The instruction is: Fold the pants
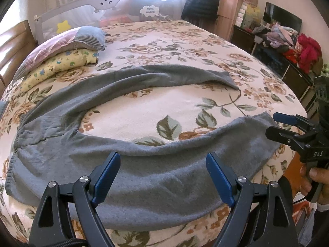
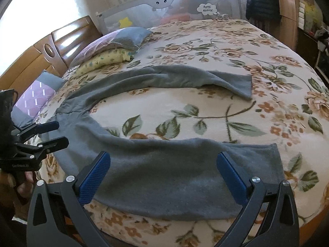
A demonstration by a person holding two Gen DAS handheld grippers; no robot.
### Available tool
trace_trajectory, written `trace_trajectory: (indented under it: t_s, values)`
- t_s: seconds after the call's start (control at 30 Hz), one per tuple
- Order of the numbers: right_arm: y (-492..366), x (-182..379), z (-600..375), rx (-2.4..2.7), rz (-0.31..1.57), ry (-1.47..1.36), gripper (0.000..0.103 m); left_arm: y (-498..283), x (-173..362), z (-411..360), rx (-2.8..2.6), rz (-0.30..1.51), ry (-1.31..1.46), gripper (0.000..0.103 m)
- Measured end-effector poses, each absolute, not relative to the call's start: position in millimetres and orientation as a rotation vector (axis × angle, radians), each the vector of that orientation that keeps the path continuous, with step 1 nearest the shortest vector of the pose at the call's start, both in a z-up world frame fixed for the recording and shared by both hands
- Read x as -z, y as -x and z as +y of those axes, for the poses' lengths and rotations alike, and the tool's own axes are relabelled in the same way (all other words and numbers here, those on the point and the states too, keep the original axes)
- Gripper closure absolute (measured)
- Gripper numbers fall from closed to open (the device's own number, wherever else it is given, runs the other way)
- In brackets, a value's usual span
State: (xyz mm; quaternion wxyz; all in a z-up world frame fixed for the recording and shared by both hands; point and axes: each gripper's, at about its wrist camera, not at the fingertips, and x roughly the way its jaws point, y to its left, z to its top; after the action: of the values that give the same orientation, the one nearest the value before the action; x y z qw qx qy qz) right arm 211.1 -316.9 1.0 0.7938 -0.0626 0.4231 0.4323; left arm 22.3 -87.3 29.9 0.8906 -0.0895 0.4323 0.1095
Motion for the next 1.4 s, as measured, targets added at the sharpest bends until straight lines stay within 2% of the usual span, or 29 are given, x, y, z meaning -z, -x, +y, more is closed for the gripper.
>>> trace_trajectory:
  t_s: [1.4]
  values:
    - [-219, 17, -286, -0.983, 0.987, 0.099, 0.000, -43, -13, -74, -0.205, 0.947, 0.241, 0.017]
